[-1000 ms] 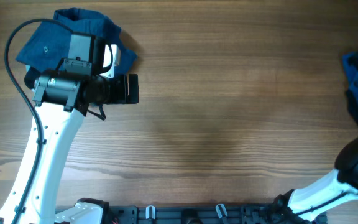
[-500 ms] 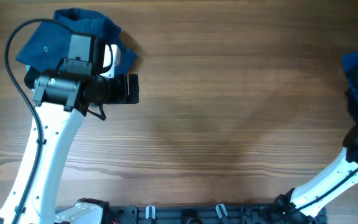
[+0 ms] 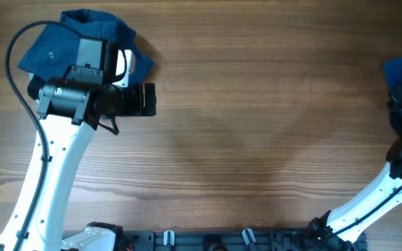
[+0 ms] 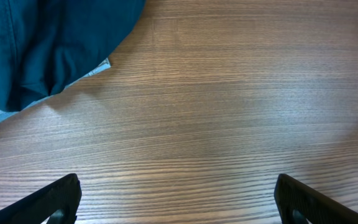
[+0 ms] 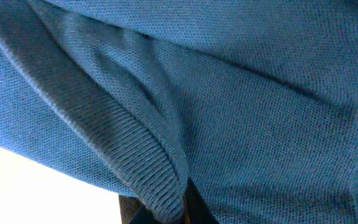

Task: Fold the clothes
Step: 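Reach the right gripper to the teal shirt at the right edge and grasp it, then drag the teal shirt leftward onto the table center with the right gripper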

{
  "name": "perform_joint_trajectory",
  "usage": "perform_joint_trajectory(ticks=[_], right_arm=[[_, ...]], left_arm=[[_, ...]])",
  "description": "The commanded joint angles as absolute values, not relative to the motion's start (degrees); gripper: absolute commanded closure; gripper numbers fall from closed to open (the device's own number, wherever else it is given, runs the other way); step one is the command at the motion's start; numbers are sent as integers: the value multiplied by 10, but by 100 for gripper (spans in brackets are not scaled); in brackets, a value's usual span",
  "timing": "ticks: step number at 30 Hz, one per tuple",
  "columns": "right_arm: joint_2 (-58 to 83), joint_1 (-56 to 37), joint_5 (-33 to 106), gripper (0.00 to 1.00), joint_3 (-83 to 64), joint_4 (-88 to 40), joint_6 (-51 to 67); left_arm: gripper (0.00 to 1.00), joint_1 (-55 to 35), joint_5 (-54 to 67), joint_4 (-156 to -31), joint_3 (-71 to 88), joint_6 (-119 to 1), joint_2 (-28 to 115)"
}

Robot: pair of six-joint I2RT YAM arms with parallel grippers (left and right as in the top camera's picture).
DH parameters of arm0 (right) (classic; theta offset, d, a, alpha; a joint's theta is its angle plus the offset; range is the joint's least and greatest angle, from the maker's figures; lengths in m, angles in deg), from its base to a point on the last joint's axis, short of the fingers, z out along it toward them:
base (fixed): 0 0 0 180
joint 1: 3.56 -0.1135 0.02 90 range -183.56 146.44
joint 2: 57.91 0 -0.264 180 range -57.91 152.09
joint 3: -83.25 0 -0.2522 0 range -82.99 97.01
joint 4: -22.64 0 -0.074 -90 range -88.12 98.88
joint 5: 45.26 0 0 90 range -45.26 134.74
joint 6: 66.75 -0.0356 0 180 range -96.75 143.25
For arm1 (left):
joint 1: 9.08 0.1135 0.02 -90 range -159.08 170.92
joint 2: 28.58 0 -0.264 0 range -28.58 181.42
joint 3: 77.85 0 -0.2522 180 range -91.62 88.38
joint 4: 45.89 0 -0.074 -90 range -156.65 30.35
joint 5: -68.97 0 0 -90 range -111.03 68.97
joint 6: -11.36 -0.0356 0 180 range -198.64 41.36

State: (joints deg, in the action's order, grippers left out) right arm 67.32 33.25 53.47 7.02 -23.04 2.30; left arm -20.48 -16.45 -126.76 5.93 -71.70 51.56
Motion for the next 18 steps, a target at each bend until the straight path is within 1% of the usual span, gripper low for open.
perform_joint_trajectory(ticks=[1,5,8,12,18], right_arm=[[604,325,449,96,75,-235,23],[488,311,326,96,75,-241,24],[403,270,269,96,75,-282,23],[345,157,267,96,75,-352,25],[349,-52,276,96,72,-418,37]], left_arm=[[1,-202,-155,-1268,49,-722,509],[0,-202,-155,-1266,49,-722,509],[2,-202,-155,-1268,47,-722,509],[1,-202,-155,-1268,33,-722,496],[0,-202,-156,-1268,-13,-722,445]])
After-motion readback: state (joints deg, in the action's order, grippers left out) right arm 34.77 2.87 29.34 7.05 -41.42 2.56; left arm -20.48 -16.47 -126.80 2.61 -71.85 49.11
